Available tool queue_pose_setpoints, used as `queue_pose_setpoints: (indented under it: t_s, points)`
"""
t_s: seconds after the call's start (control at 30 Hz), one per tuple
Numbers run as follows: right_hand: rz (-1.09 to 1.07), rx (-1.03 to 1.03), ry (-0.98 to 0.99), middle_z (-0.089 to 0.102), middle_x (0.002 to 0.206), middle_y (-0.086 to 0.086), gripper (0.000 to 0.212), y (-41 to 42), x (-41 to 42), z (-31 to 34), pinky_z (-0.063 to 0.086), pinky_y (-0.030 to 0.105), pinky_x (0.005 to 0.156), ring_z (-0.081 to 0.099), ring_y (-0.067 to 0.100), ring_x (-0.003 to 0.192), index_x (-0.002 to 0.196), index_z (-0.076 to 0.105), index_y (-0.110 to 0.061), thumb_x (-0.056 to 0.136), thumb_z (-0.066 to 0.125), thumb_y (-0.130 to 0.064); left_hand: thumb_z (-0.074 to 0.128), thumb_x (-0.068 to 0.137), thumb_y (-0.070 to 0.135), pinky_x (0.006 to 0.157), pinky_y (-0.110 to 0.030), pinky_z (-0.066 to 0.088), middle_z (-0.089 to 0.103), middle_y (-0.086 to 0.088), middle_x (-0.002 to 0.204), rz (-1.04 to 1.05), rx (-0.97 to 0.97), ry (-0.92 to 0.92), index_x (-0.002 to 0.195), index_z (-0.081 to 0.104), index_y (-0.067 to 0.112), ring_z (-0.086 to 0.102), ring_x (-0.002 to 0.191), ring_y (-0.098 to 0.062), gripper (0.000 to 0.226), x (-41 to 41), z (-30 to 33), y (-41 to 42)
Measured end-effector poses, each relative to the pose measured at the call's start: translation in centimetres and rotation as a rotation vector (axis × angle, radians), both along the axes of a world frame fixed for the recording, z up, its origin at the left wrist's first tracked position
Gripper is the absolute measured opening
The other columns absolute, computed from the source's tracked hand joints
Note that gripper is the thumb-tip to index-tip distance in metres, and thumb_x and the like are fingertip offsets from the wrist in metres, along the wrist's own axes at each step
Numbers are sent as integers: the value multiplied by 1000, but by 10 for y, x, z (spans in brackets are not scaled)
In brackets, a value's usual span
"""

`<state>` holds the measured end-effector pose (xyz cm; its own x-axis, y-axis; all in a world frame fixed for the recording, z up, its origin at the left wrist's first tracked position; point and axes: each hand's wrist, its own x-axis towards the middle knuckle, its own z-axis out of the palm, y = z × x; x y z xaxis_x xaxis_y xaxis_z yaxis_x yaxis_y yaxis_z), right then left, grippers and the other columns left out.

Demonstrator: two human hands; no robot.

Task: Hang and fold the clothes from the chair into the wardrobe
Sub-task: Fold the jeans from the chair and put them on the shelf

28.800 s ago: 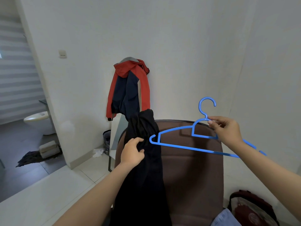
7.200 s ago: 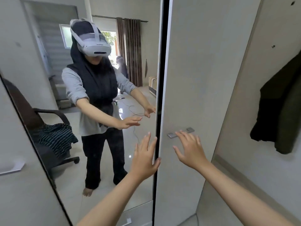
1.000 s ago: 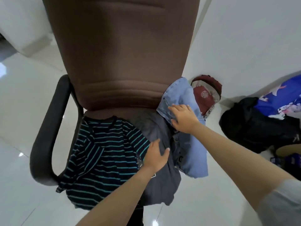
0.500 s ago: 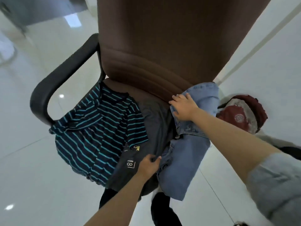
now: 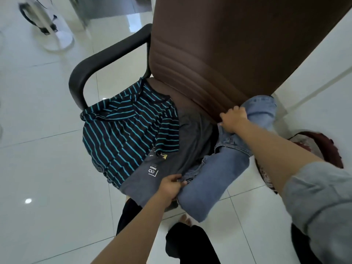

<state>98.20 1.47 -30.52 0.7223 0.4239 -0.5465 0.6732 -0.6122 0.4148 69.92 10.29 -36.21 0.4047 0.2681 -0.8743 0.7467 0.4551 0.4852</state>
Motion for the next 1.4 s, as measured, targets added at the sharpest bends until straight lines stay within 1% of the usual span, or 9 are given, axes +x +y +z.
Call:
queue_pose_setpoints:
  t_s: [0.17, 0.37, 0.53, 0.67, 0.87, 0.97, 1.1, 1.27, 1.4]
  points:
    - [-113, 93, 18, 51, 125, 16, 44, -3, -4, 10, 42, 41, 88, 51, 32, 113, 125, 47, -11, 91, 57, -37, 58, 86, -10, 55, -21, 54, 61, -11, 103, 142, -81, -64, 134, 48, 1, 61, 80, -19, 51, -3, 15, 1]
    - [-92, 52, 70, 56, 93, 6, 24, -3, -3, 18, 43, 36, 69, 55, 25, 83, 112, 58, -13, 91, 55, -26, 52, 86, -13, 60, -25, 54, 61, -4, 86, 147, -84, -31, 133, 49, 4, 61, 76, -17, 50, -8, 20, 7]
    - [-63, 48, 84, 58, 101, 5, 27, -5, 0, 16, 44, 35, 67, 56, 24, 87, 108, 57, -16, 85, 64, -27, 49, 84, -17, 75, -33, 56, 64, -10, 101, 244, -91, -94, 127, 57, 11, 64, 94, -27, 52, -13, 19, 11]
    - [-78, 43, 63, 58, 95, 5, 16, -5, 4, 6, 45, 33, 68, 55, 23, 82, 103, 61, -12, 87, 62, -15, 48, 82, -19, 68, -32, 56, 65, -13, 107, 299, -83, -114, 117, 62, 16, 66, 91, -26, 51, -12, 19, 12]
    - [-157, 327, 66, 66, 96, 12, 8, -15, 15, 3, 46, 34, 65, 59, 29, 81, 86, 61, -7, 88, 54, -3, 49, 80, -21, 83, -39, 56, 66, -13, 108, 324, -28, -133, 114, 66, 18, 65, 97, -29, 54, -8, 15, 15]
    - [-190, 505, 59, 66, 100, 11, 13, -23, 21, 12, 49, 34, 68, 61, 30, 89, 93, 68, -11, 89, 56, -13, 55, 80, -17, 88, -44, 55, 68, -14, 107, 356, -11, -156, 107, 68, 20, 66, 97, -31, 47, -3, 23, 16]
    - [-116, 678, -116, 62, 105, 8, 13, -28, 14, 43, 39, 39, 83, 49, 32, 105, 98, 63, -16, 92, 55, -25, 65, 80, -9, 94, -46, 51, 67, -17, 111, 435, 14, -202, 97, 71, 14, 65, 102, -31, 30, 3, 47, 26]
    - [-451, 1075, 68, 63, 90, 16, 5, -43, 12, 91, 43, 36, 76, 59, 35, 90, 90, 54, -9, 89, 52, -13, 54, 83, -18, 97, -44, 48, 62, -12, 118, 412, 62, -328, 120, 62, 7, 60, 104, -29, 44, 12, 100, 54]
    - [-478, 1178, 98, 56, 74, 6, 30, -64, -1, 131, 35, 29, 62, 53, 24, 71, 85, 55, -6, 88, 64, -35, 56, 78, -22, 98, -45, 48, 61, -13, 125, 235, 126, -426, 124, 60, 11, 60, 108, -29, 57, 14, 135, 65]
